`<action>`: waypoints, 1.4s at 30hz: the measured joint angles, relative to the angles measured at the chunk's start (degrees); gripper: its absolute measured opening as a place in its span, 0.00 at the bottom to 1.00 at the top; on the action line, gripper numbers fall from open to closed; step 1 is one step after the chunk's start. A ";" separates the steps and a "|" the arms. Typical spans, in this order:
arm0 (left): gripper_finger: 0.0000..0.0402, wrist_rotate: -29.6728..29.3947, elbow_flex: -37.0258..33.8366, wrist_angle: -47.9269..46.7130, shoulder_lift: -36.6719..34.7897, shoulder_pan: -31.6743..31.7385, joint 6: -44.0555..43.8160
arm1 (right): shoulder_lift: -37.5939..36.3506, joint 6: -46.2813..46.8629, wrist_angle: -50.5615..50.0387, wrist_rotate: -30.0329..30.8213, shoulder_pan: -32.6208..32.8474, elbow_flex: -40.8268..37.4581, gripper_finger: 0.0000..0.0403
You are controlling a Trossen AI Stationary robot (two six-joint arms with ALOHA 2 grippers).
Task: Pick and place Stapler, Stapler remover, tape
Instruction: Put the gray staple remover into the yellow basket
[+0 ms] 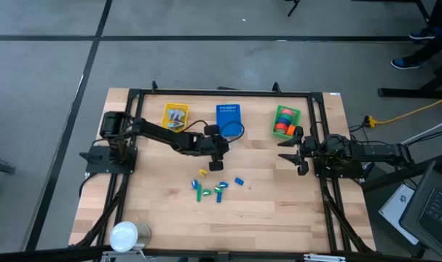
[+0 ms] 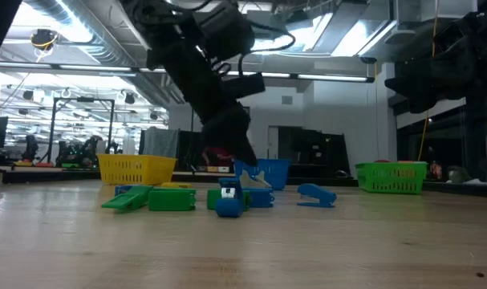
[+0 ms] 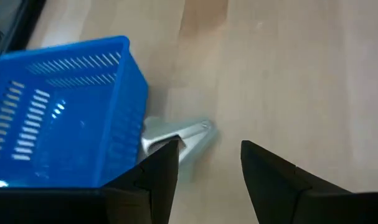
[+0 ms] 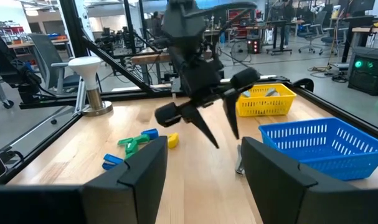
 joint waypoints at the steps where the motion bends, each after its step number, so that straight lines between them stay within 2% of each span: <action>1: 0.42 0.00 0.04 -0.12 0.16 0.35 1.24 | -0.01 0.01 0.04 -0.03 -0.02 -0.01 0.52; 9: 0.42 1.56 0.09 -3.27 0.32 2.54 8.26 | -0.02 0.00 -0.01 -0.18 0.00 0.00 0.52; 17: 0.41 5.87 0.09 -3.19 0.32 4.80 13.01 | -0.02 0.00 -0.02 -0.20 -0.01 0.00 0.52; 27: 0.27 11.13 0.09 -2.88 0.73 5.77 14.37 | -0.01 0.01 -0.02 -0.20 0.00 -0.01 0.52; 42: 0.19 10.22 0.15 -3.08 2.48 5.83 14.77 | -0.02 0.01 -0.07 -0.20 0.00 -0.02 0.52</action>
